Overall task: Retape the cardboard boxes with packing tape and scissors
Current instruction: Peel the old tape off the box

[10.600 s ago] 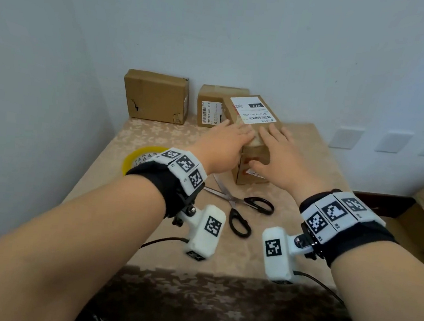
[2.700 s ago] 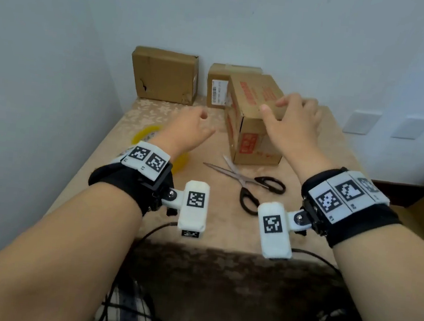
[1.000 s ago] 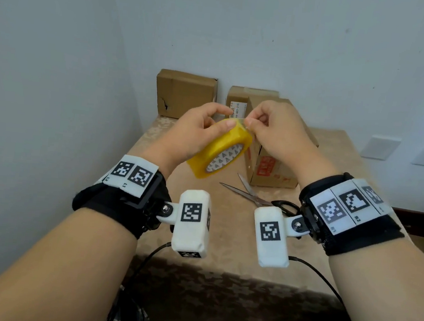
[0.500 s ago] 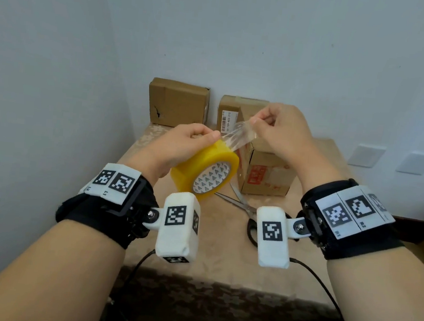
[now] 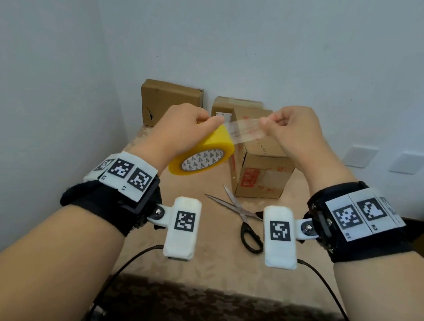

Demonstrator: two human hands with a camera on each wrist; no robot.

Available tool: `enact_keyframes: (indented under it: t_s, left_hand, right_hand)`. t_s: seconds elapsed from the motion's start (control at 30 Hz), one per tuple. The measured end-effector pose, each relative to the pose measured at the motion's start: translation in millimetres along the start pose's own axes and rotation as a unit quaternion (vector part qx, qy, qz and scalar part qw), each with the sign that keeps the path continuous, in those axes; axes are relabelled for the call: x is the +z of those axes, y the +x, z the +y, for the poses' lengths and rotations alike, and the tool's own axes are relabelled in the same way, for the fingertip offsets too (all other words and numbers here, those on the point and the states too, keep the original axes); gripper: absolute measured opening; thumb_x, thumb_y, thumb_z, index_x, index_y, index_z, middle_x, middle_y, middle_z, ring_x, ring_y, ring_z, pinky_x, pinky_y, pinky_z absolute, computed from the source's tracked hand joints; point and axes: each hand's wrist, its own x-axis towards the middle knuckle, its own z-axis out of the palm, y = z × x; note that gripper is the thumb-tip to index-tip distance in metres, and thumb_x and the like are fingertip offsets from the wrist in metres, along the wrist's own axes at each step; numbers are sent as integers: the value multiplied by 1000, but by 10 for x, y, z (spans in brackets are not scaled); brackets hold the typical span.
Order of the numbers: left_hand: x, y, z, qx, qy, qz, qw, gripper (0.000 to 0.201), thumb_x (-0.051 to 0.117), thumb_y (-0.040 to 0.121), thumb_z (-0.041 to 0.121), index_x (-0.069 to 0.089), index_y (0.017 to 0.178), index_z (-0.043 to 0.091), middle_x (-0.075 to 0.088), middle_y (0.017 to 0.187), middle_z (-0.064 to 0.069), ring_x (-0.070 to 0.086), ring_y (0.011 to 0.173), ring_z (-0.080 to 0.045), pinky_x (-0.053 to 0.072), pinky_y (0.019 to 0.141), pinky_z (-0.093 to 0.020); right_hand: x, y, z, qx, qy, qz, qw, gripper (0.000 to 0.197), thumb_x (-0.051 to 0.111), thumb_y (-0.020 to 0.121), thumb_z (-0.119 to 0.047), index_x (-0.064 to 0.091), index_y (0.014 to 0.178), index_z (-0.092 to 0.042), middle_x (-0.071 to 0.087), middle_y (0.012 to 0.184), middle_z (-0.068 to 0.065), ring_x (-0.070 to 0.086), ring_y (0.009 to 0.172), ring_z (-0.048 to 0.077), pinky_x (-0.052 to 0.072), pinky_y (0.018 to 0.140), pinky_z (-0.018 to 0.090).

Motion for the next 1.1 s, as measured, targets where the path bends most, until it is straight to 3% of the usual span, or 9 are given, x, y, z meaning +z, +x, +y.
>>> enact_keyframes:
  t_s: [0.2,0.37,0.47,0.53,0.6,0.7,0.83,0.97,1.1]
  left_hand:
    - [-5,-9,64,-22,-119,-77,990,36,58,85,57,67,96,24,64,101,3,60,91,-16,50,79,-36]
    - [-37,8,26,-14,-93,-76,993,29,46,96,47,63,101,24,63,98,3,59,91,-18,50,82,-39]
    - [-25,90,67,-4,-22,-53,998,28,41,99,42,63,106,27,59,92,5,51,82,-11,40,73,-30]
    - [-22,149,87,9,18,-64,998,32,39,100,41,63,90,22,56,76,1,50,70,-15,38,61,-31]
    - [-15,209,58,22,89,-89,992,38,37,100,42,54,77,18,57,70,-6,53,68,-25,39,59,-34]
    - [-11,242,17,20,151,-114,982,36,34,100,45,55,88,19,65,92,-12,59,81,-27,47,71,-37]
    - [14,235,77,33,111,-117,986,44,35,101,34,59,81,3,49,68,-11,45,64,-22,31,55,-31]
    - [20,303,112,28,138,-119,983,42,40,98,31,42,63,9,32,57,-6,32,55,-19,25,51,-30]
    - [16,349,88,33,162,-123,979,49,44,97,39,37,58,10,27,51,-3,27,49,-18,24,49,-29]
  right_hand:
    - [4,-33,142,48,6,43,998,20,65,91,-23,62,71,-20,59,75,-9,55,79,6,39,65,19]
    - [27,-38,74,30,8,45,998,13,61,93,-23,62,81,-17,55,73,-10,49,70,2,35,58,14]
    - [12,-55,-21,0,-5,66,998,12,61,93,-22,61,83,-16,53,68,-11,48,62,0,34,52,7]
    - [-20,-58,-93,-18,-2,89,996,11,61,93,-20,61,83,-15,54,67,-11,51,63,0,38,54,6]
    - [-64,-49,-135,-27,-2,103,994,11,61,93,-21,61,83,-15,55,70,-11,52,67,1,38,59,9]
    - [-79,-56,-50,4,-11,84,996,12,62,92,-22,61,82,-16,54,73,-11,51,70,3,37,61,13]
    - [-86,-44,139,73,14,77,994,11,63,91,-21,64,84,-13,57,76,-9,55,84,11,40,68,22]
    - [-104,-4,160,87,23,82,993,15,62,92,-22,62,78,-16,57,75,-9,55,84,12,40,65,21]
    - [-74,-2,139,71,-15,57,996,28,53,97,-24,55,71,-14,53,72,-6,52,87,15,43,79,31]
